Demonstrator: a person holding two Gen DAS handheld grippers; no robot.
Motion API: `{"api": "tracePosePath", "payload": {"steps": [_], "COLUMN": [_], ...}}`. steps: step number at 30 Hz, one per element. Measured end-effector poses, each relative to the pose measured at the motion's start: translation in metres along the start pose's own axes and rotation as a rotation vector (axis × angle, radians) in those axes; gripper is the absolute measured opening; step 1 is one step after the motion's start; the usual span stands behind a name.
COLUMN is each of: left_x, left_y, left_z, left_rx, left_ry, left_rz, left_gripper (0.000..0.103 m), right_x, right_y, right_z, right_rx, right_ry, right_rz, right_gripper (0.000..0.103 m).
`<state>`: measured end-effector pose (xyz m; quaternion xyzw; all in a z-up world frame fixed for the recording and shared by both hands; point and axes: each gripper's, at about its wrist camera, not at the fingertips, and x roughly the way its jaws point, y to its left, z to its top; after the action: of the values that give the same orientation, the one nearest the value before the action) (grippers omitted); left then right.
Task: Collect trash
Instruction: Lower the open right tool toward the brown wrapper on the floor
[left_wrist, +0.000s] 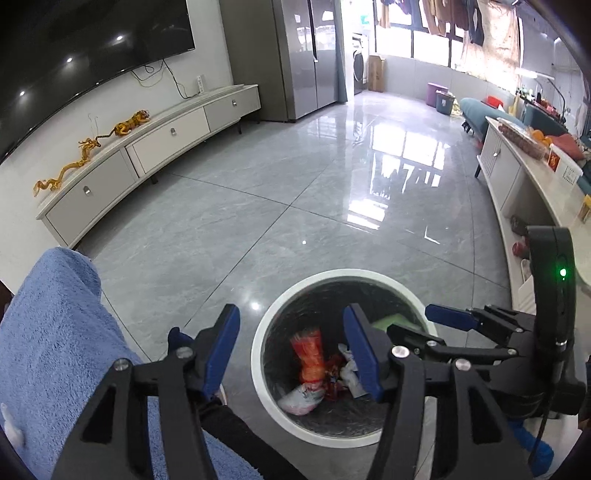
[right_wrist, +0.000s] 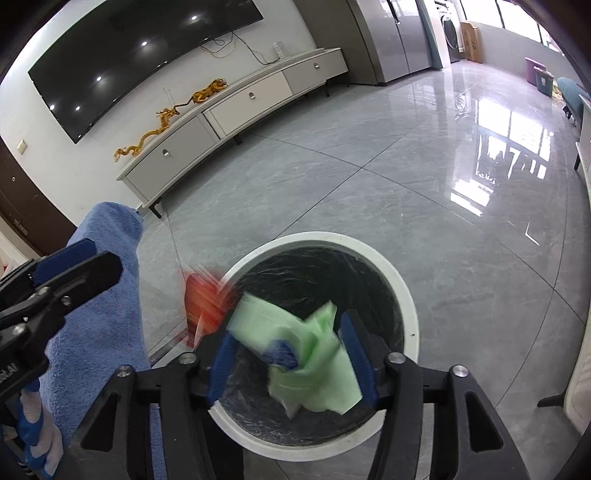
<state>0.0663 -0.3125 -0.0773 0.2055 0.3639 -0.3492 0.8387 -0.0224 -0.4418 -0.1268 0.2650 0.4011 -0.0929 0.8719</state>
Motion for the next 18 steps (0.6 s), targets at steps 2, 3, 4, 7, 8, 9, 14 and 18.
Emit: {"api": "tracePosePath", "payload": {"steps": [2, 3, 4, 7, 8, 9, 14, 18], "left_x": [-0.002, -0.004, -0.006, -0.017, -0.023, -0.027, -0.054, -0.072], "left_y": [0.003, 0.005, 0.005, 0.016, 0.024, 0.028, 0.064, 0.102], "left_z": [-0.001, -0.001, -0.001, -0.003, -0.003, -0.004, -0.012, -0.023], "left_rx": [-0.01, -0.017, -0.023, -0.052, -0.069, -0.08, -0.142, -0.2], "left_ry": [-0.002, -0.005, -0.007, -0.029, -0.042, -0.051, -0.107, -0.131], "left_rz": [0.001, -0.003, -0.005, -0.008, -0.008, -0.006, 0.033, 0.081], "left_gripper": [0.057, 0.057, 0.057, 0.057, 0.057, 0.057, 0.057, 0.057], "right_x": [-0.003, -0.004, -0.006, -0.009, -0.01, -0.011, -0.006, 0.009], "right_y": [-0.001, -0.002, -0.002, -0.003, -0.002, -0.001, 0.016, 0.034], "right_z": [0.0, 0.0, -0.001, 0.0, 0.0, 0.0, 0.004, 0.009], "right_rx": [0.003, 0.005, 0.006, 0.007, 0.005, 0.002, -0.04, -0.087], "right_ry": [-0.005, -0.008, -0.011, -0.016, -0.018, -0.018, -0.01, 0.018], "right_rz": [-0.006, -0.008, -0.011, -0.01, -0.005, -0.001, 0.029, 0.061], "right_gripper": [0.057, 0.057, 0.058, 0.058, 0.058, 0.058, 0.058, 0.058]}}
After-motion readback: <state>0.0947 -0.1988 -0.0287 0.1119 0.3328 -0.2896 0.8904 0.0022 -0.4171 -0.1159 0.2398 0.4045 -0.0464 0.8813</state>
